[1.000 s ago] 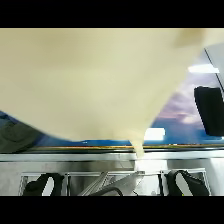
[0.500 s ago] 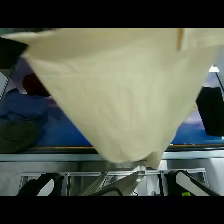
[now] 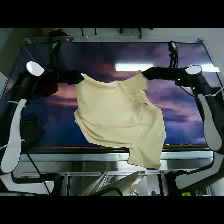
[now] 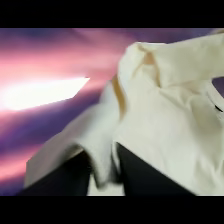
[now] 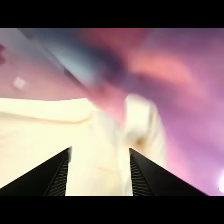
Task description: Fold the shirts.
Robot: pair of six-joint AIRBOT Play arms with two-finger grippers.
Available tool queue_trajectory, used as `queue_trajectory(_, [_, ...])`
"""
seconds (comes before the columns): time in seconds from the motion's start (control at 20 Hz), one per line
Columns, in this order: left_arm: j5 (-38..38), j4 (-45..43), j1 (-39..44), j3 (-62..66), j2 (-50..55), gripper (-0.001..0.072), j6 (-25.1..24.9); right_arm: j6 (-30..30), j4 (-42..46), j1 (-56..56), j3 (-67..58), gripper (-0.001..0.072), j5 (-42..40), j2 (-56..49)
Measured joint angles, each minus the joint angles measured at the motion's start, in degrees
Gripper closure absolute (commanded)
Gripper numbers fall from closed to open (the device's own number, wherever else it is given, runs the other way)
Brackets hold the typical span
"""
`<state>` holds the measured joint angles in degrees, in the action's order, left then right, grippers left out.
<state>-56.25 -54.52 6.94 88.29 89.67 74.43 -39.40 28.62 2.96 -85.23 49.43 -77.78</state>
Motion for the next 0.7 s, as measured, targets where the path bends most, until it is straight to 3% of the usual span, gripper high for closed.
queue_trajectory(0.25, [-10.1, 0.1, -5.2, 8.7, 5.2, 0.0046, -0.2, -5.4, 3.2, 7.4, -0.3, 0.0291, 1.5, 1.6])
queue_trajectory(0.3, [-13.5, 0.1, -6.9, 9.6, 5.6, 0.0046, -0.3, -7.5, 4.9, 10.0, -0.3, 0.0385, 3.9, 2.6])
queue_trajectory(0.35, [-17.0, 0.0, -8.7, 9.7, 5.8, 0.0046, -0.5, -9.5, 6.9, 13.0, -0.2, 0.0435, 7.0, 3.4])
queue_trajectory(0.45, [-23.1, 0.0, -11.9, 7.2, 6.1, 0.0047, -1.2, -12.5, 10.3, 18.9, 0.9, 0.0437, 14.2, 4.5])
queue_trajectory(0.5, [-25.5, -0.1, -13.3, 5.0, 6.2, 0.0073, -1.9, -13.6, 11.5, 21.7, 2.0, 0.0452, 17.6, 4.9])
queue_trajectory(0.6, [-28.9, -0.1, -15.8, -1.5, 6.2, 0.0303, -4.1, -15.0, 12.9, 26.3, 5.4, 0.0484, 22.4, 5.3])
queue_trajectory(0.7, [-30.4, 0.0, -17.9, -8.7, 6.2, 0.0303, -6.8, -15.6, 13.8, 29.7, 9.8, 0.0484, 25.3, 5.7])
